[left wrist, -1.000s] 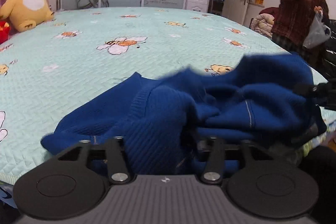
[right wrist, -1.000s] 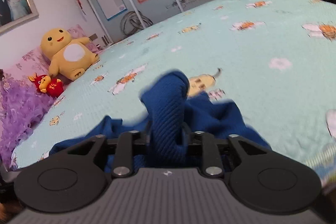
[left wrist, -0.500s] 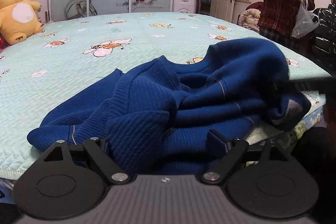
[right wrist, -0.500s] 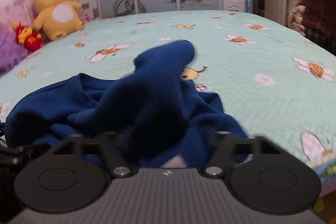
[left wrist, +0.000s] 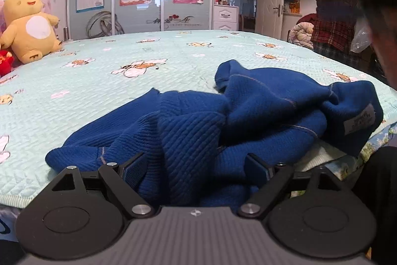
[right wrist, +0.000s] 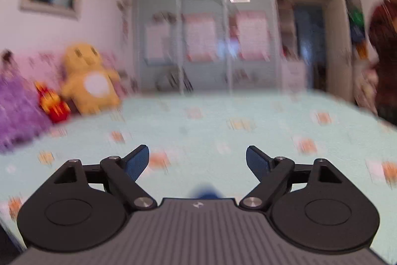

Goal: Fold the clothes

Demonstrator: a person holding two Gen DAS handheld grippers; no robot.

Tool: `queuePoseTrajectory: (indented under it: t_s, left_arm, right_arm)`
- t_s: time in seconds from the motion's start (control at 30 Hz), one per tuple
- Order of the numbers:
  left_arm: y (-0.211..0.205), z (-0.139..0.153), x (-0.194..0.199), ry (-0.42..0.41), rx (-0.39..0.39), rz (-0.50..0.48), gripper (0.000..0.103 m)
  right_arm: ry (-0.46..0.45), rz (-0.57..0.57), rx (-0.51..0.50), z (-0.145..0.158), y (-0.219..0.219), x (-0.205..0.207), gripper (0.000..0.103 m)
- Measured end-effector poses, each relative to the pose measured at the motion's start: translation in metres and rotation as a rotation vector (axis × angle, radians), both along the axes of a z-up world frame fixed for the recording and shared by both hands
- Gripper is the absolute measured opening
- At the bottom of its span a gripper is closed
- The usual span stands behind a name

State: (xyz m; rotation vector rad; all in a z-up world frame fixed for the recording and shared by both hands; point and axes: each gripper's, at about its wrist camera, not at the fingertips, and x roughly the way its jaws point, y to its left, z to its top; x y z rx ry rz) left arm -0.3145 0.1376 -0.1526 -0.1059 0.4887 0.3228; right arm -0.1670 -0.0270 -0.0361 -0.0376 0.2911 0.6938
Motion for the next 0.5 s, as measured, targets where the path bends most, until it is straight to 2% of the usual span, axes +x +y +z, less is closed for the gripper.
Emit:
queuePoseTrajectory:
  t_s: [0.1, 0.2, 0.3, 0.33, 0.37, 0.4, 0.43, 0.47, 0.5]
  left_arm:
    - [0.006, -0.001, 0.001, -0.01, -0.031, 0.016, 0.091]
    - [0.008, 0.0, 0.003, -0.022, -0.051, 0.028, 0.093]
    - [0.01, 0.0, 0.006, -0.022, -0.068, 0.036, 0.093]
    - [0.012, 0.001, 0.005, -0.022, -0.069, 0.034, 0.093]
    - [0.013, 0.001, 0.004, -0.021, -0.069, 0.033, 0.093]
    - [0.013, 0.0, 0.003, -0.019, -0.073, 0.035, 0.093]
    - [0.014, 0.0, 0.003, -0.018, -0.077, 0.036, 0.093]
    - [0.015, 0.0, 0.002, -0.017, -0.081, 0.038, 0.093]
    - [0.017, 0.0, 0.001, -0.016, -0.087, 0.04, 0.093]
  right_arm:
    - [0.103, -0.095, -0.108, -0.046, -0.024, 0.001, 0.085]
    - [0.218, -0.137, -0.192, -0.08, -0.04, -0.01, 0.085]
    - [0.242, -0.128, -0.309, -0.101, -0.031, -0.017, 0.085]
    - [0.225, -0.132, -0.326, -0.103, -0.023, -0.02, 0.084]
    - [0.223, -0.13, -0.328, -0.102, -0.018, -0.022, 0.077]
    - [0.22, -0.128, -0.33, -0.101, -0.013, -0.025, 0.061]
    - [0.21, -0.128, -0.334, -0.097, -0.011, -0.026, 0.051]
    - [0.202, -0.127, -0.335, -0.092, -0.008, -0.027, 0.029]
    - [0.192, -0.119, -0.323, -0.084, -0.005, -0.023, 0.022]
